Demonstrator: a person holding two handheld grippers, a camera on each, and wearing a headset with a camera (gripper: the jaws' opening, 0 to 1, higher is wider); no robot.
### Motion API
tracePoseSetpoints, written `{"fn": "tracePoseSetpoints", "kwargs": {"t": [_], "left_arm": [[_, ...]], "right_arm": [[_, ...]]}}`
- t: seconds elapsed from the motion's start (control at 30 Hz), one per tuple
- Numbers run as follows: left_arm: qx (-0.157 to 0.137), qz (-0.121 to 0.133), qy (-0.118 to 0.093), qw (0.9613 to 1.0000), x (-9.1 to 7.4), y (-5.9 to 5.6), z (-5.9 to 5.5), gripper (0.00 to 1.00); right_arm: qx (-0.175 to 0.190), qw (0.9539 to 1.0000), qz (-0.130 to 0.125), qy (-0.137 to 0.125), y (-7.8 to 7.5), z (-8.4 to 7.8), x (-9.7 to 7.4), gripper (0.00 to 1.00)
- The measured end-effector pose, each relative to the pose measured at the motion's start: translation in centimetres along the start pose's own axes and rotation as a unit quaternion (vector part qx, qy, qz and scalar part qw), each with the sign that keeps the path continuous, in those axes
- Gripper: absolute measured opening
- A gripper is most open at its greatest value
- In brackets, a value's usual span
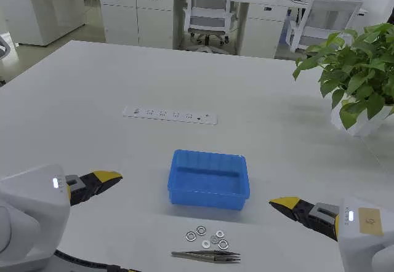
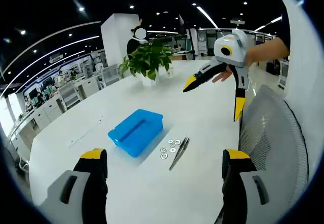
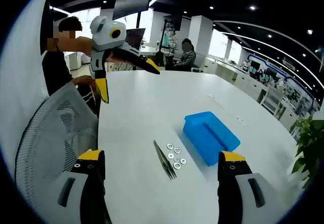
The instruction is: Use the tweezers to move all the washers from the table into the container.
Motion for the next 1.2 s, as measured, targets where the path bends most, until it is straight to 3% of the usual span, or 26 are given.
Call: {"fn": "tracePoseSetpoints", "kwargs": {"t": [0.23, 1.2], "left_arm": [[-0.002, 0.002, -0.001, 1.0000, 0.00, 0.00, 0.02, 1.00], [-0.007, 0.002, 0.002, 1.0000, -0.01, -0.05, -0.02, 1.00]], "right_arm": [[0.006, 1.0000, -0.003, 0.003, 0.01, -0.51, -0.12, 0.91], [-0.008, 1.0000, 0.006, 0.002, 0.21, 0.23, 0.09, 0.91]]}}
Point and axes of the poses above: the centre of the closed fingertips' face, and the gripper's own axes: x roughly forward along the fingers, y roughly to its left, z roughly out of its top, the point moved 5 cm from there along -x, roughly backward along the fingers, and after that the axes turned 15 degrees about x, right-handed, at the moved point
